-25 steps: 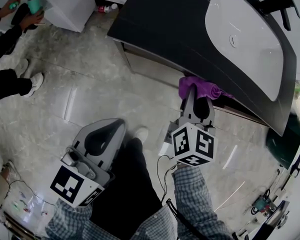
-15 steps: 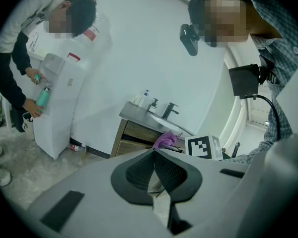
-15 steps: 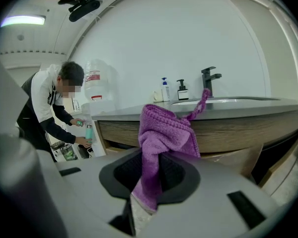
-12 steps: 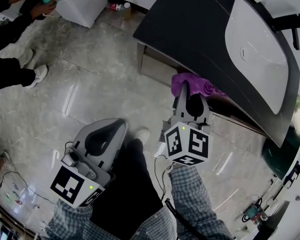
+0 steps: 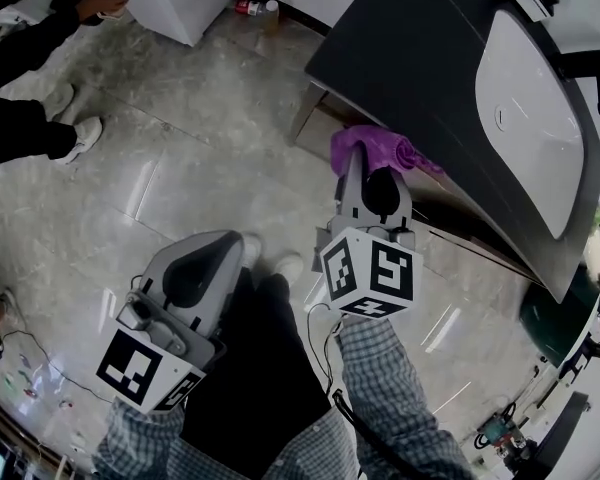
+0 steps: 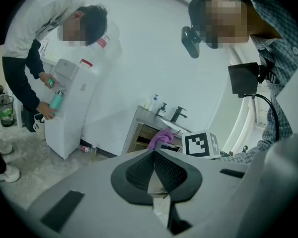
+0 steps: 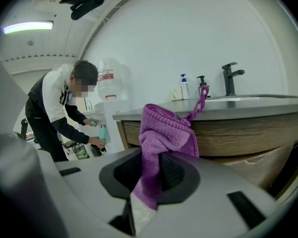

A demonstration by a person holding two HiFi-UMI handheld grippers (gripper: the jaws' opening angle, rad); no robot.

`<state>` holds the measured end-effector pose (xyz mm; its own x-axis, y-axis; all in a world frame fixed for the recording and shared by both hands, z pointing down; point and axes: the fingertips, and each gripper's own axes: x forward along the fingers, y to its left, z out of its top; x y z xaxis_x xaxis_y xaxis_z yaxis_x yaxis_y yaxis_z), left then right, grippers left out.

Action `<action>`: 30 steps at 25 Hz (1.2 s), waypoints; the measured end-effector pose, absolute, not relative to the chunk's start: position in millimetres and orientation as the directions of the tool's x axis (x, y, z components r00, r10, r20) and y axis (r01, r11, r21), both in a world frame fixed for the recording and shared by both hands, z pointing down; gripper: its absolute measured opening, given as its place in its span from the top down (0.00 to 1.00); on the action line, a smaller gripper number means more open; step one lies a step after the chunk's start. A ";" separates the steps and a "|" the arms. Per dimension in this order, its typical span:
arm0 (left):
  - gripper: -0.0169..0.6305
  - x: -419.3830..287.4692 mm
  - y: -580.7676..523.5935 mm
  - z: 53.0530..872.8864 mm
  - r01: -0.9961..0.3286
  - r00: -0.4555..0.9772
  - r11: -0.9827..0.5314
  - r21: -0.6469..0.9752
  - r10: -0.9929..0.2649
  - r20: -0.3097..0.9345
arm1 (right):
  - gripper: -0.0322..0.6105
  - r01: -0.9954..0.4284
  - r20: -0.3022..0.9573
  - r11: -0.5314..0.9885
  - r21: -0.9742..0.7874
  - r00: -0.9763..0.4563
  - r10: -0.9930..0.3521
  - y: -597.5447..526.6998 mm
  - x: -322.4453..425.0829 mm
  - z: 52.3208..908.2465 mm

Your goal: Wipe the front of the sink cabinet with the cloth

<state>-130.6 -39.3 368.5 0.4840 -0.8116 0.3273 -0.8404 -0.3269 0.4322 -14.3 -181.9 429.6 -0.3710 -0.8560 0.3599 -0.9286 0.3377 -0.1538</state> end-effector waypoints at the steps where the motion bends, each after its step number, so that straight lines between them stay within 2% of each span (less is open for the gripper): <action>1: 0.96 -132.9 -38.8 368.8 -0.842 0.481 -0.323 0.432 -0.813 0.328 | 0.84 -0.925 0.359 0.346 -0.155 -0.379 -0.853 -182.5 -19.1 429.6; 16: 0.96 -148.0 -30.6 369.7 -0.844 0.470 -0.309 0.439 -0.821 0.325 | 0.84 -0.876 0.346 0.459 -0.145 -0.480 -0.806 -189.4 -79.5 433.4; 25: 0.96 -154.2 -25.6 372.2 -0.849 0.458 -0.295 0.438 -0.824 0.333 | 0.84 -0.827 0.380 0.534 -0.178 -0.558 -0.738 -166.4 -117.3 450.5; 30: 0.96 -153.7 -24.0 379.1 -0.849 0.456 -0.283 0.446 -0.820 0.347 | 0.84 -0.836 0.417 0.528 -0.152 -0.538 -0.732 -160.5 -110.9 471.7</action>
<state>-153.7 -24.0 379.1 0.4558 -0.8196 0.3471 -0.8490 -0.2831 0.4462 -110.9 -160.5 471.7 -0.5384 -0.7320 0.4174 -0.8355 0.5281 -0.1517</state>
